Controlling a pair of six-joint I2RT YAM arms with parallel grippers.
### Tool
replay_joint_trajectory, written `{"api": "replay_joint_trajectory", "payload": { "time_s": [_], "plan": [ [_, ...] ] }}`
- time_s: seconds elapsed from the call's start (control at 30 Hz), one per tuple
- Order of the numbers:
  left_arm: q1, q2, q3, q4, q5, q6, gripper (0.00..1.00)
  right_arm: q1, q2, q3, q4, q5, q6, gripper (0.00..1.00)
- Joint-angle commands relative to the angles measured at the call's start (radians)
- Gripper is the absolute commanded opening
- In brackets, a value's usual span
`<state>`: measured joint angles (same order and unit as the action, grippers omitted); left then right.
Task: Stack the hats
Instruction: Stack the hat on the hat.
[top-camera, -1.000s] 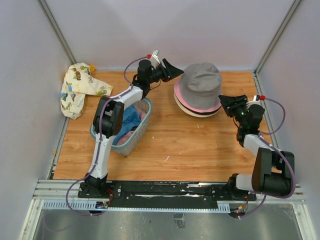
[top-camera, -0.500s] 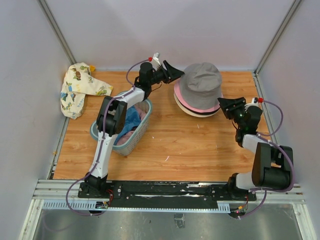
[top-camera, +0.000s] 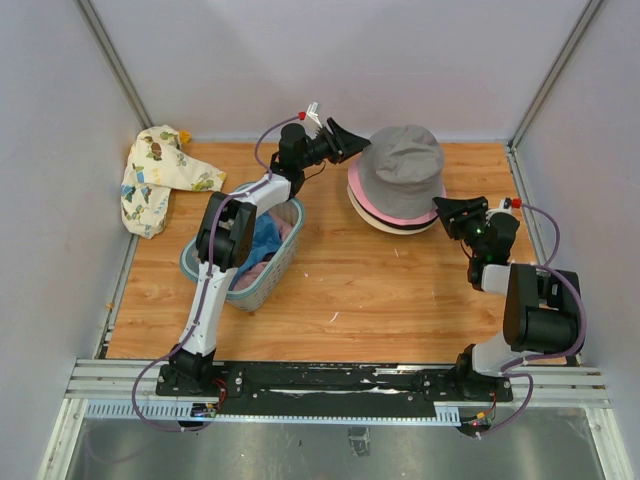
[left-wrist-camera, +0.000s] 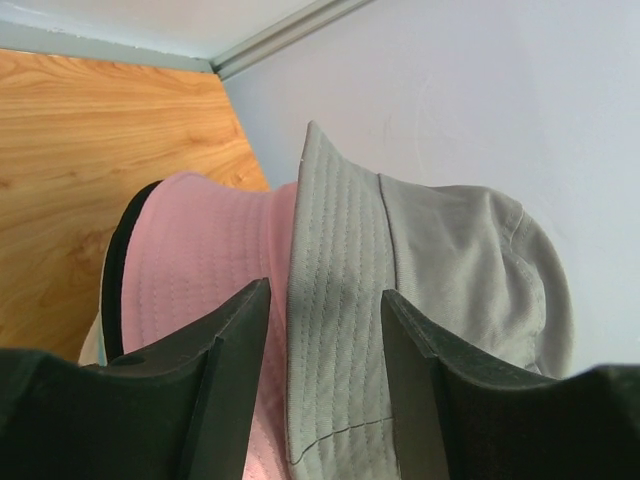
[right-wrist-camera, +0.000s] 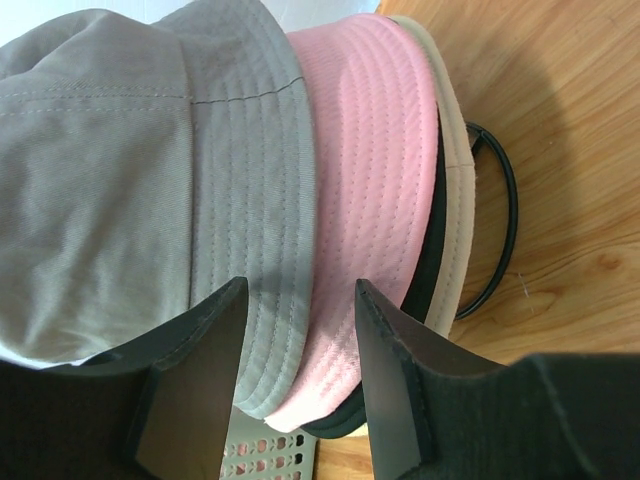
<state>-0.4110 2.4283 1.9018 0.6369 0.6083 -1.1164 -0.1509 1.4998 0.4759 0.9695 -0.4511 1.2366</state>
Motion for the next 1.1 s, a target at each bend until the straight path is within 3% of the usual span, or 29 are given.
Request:
{"api": "replay_joint_trajectory", "payload": {
  "time_s": [0.0,0.2,0.53,0.8,1.07],
  "plan": [
    [-0.011,0.038,0.018,0.062,0.022,-0.01,0.5,0.025,0.05,0.013,0.129,-0.001,0.046,0.48],
    [-0.015,0.049,0.0,0.086,0.024,-0.023,0.42,0.028,0.103,0.006,0.239,-0.008,0.091,0.47],
    [-0.02,0.049,-0.017,0.082,0.03,-0.011,0.25,0.042,0.129,0.021,0.264,-0.008,0.102,0.43],
    [-0.022,-0.029,-0.142,0.028,-0.002,0.06,0.14,0.039,0.166,0.022,0.314,-0.006,0.124,0.19],
    [-0.022,-0.141,-0.221,-0.193,-0.117,0.22,0.09,0.008,0.141,0.024,0.29,-0.013,0.125,0.01]
  ]
}}
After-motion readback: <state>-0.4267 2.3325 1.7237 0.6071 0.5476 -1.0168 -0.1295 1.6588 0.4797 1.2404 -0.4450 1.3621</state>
